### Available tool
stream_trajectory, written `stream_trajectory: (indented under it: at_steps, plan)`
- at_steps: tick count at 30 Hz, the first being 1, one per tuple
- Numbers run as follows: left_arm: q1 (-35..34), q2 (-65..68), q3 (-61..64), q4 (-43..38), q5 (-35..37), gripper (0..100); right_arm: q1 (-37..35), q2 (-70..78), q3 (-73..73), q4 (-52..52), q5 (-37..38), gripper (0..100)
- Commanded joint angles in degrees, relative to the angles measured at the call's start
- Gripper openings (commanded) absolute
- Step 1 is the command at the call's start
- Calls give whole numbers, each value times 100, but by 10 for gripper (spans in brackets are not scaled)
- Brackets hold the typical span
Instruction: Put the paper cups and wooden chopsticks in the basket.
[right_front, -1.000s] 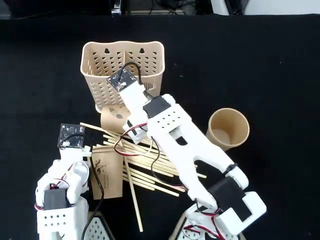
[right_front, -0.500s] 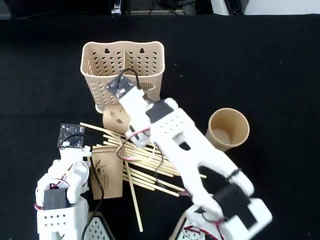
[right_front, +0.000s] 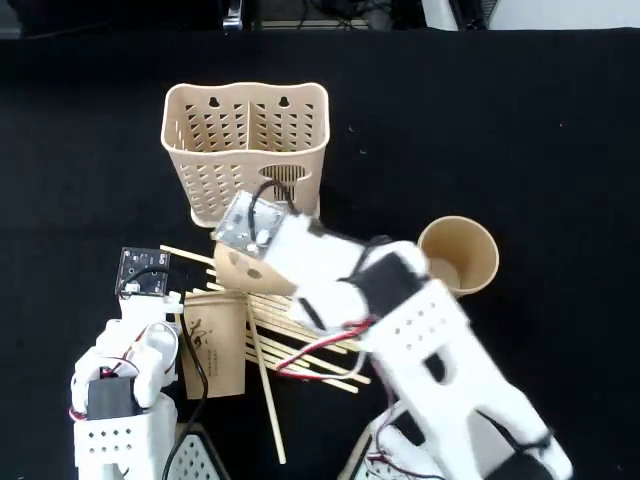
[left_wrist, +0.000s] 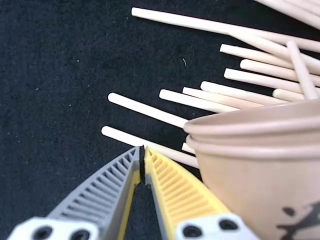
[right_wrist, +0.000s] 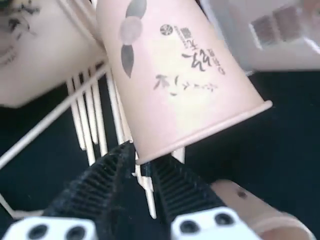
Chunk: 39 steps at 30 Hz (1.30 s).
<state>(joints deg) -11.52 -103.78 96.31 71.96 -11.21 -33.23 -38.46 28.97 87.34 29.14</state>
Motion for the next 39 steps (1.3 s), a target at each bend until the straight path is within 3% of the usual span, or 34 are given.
stream_trajectory:
  at_steps: [1, 7, 16, 25, 32, 39]
  plan:
    - [22, -62, 92, 105, -44, 30, 800, -180, -1297, 897, 457, 12]
    - [22, -62, 92, 105, -44, 30, 2673, 84, -2897, 1389, 1574, 12]
    - [22, -62, 92, 105, -44, 30, 4756, 637, -3125, 1354, 4642, 12]
    - [22, -62, 92, 105, -44, 30, 5749, 637, -3697, 1363, 7270, 12]
    - [22, -62, 92, 105, -44, 30, 6180, 629, -3336, 1371, 8774, 12]
    - [22, -62, 92, 105, -44, 30, 6303, 646, -2835, 1354, 9037, 12]
